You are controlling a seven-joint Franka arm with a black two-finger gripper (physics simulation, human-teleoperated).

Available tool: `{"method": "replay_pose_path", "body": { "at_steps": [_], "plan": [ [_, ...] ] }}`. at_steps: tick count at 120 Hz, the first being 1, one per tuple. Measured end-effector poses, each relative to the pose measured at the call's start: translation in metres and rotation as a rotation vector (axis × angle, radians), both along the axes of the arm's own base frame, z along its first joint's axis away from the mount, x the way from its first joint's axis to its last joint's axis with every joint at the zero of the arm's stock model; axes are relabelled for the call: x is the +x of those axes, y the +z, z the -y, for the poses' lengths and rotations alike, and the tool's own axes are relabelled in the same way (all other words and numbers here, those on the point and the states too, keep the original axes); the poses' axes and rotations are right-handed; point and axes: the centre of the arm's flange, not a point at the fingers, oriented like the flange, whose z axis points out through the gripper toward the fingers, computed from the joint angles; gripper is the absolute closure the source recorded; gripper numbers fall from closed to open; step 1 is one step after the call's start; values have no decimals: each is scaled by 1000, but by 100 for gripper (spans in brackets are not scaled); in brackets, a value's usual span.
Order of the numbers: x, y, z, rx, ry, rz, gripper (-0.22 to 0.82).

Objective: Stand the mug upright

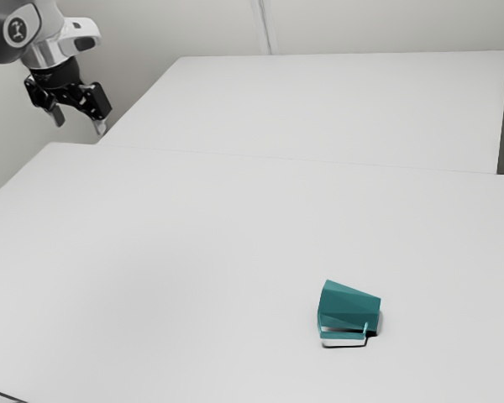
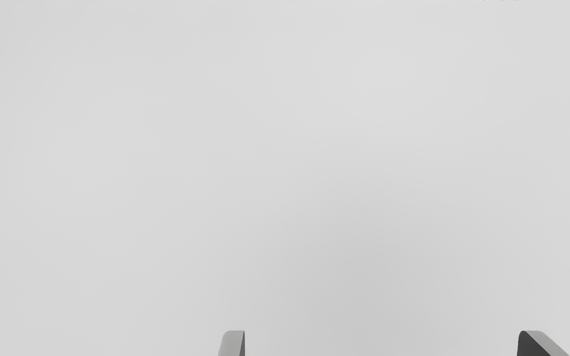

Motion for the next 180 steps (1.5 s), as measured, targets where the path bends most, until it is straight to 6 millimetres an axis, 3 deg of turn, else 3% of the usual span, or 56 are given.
{"method": "replay_pose_path", "body": {
  "at_steps": [19, 28, 39, 56, 70, 101, 114, 124, 147, 180],
  "plan": [
    [6, -3, 3, -7, -30, 8, 0],
    [14, -15, 6, -9, -44, -6, 0],
    [31, -40, 11, -42, -57, -34, 0],
    [54, -98, 36, -228, -50, -108, 0],
    [47, -146, 60, -387, -19, -190, 0],
    [22, -224, 105, -610, 101, -317, 0],
    [21, -254, 121, -668, 159, -344, 0],
    [25, -272, 139, -692, 184, -350, 0],
    [21, -296, 207, -736, 188, -387, 0],
    [11, -331, 238, -855, 346, -451, 0]
  ]
}}
